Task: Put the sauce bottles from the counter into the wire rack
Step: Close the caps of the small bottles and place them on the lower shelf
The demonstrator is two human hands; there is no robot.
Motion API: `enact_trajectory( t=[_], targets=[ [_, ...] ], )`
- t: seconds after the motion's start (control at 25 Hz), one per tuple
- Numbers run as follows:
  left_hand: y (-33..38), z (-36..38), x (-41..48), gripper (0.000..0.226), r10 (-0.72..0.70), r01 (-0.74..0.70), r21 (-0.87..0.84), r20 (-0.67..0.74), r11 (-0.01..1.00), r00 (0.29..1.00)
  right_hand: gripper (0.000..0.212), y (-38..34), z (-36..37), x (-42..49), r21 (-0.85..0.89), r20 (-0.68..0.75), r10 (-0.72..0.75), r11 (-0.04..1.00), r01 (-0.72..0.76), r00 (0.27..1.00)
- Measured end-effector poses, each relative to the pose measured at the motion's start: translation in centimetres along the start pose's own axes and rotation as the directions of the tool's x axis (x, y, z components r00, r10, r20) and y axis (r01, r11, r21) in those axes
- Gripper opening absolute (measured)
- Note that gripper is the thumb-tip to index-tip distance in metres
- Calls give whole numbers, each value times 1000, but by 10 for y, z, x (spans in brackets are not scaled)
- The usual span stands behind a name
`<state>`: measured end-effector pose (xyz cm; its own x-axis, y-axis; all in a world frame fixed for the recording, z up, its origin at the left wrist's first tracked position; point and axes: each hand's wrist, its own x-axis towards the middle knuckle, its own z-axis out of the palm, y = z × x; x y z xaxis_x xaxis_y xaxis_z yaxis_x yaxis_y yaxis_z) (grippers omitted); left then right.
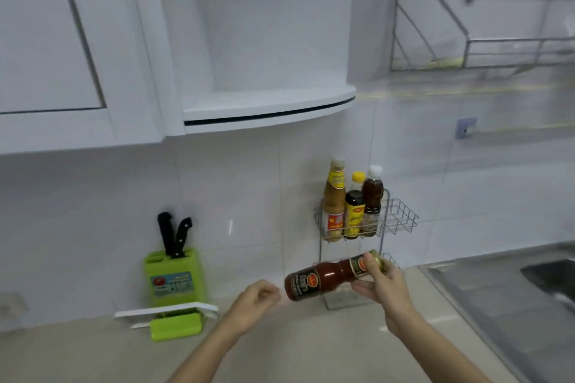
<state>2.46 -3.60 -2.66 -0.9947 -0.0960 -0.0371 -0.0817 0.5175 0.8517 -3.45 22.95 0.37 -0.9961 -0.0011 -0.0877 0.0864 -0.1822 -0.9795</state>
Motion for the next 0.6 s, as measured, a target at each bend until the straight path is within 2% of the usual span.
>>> enact_trajectory(
  t=[0.12,0.2,0.32,0.44,0.6],
  targets=[
    [-7,36,31,5,-112,112,-108,8,988,994,44,19,-38,33,194,-145,36,981,-7,989],
    [-10,59,52,10,-181,184,-150,31,972,983,42,33,-53,52,246,-212,45,969,9,976],
    [-14,88,74,15,-263,266,-117,48,957,964,36,54,-61,72,307,-291,17,949,77,956],
    [-23,115,96,18,-247,249,-62,45,966,968,35,76,-62,101,335,-280,37,940,61,959],
    [-29,133,127,17,-281,283,-87,37,955,959,33,89,-52,137,249,-180,9,968,37,984]
  ],
)
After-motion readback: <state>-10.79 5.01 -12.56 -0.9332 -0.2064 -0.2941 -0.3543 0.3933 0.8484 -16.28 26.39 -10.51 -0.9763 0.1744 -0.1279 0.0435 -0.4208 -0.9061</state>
